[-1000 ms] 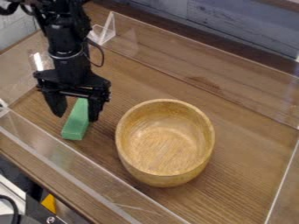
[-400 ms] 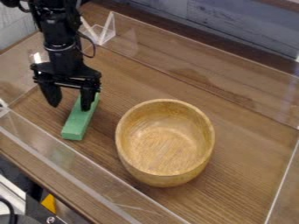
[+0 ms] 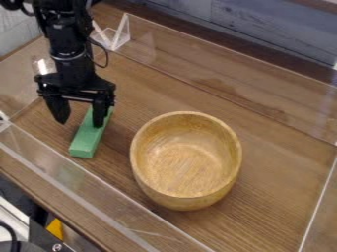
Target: Put the green block in the brown bowl
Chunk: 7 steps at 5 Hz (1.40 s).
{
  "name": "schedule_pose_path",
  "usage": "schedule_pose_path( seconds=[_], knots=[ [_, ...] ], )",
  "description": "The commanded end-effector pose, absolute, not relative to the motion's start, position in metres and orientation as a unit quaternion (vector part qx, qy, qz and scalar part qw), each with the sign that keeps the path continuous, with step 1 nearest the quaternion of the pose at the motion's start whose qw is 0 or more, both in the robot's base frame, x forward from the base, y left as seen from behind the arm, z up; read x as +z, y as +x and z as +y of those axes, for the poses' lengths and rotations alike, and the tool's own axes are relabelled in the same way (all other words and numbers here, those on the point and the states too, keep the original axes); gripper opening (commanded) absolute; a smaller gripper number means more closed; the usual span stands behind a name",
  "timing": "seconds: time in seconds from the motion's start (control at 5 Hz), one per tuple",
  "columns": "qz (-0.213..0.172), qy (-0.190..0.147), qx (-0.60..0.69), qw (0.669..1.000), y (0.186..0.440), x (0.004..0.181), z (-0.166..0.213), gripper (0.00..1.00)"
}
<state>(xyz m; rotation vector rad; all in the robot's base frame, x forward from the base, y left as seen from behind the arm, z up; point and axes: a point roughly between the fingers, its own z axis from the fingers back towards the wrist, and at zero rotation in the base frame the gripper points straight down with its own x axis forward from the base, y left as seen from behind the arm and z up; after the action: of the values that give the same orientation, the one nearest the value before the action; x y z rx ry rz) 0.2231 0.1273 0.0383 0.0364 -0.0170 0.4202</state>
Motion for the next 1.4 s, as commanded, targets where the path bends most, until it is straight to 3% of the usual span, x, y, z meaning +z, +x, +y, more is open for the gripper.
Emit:
schedule_pose_path(
  seconds=[0.0,0.6,0.8,1.2],
  knots=[
    [-0.030,0.020,0.207,0.978,0.230,0.042,0.130,1.00],
    [-0.029,0.015,0.201,0.979,0.227,0.031,0.115,1.00],
    [-0.030,0.015,0.207,0.978,0.231,0.029,0.114,0.00],
    [-0.045,0.029,0.208,0.977,0.232,0.051,0.109,0.00]
  ],
)
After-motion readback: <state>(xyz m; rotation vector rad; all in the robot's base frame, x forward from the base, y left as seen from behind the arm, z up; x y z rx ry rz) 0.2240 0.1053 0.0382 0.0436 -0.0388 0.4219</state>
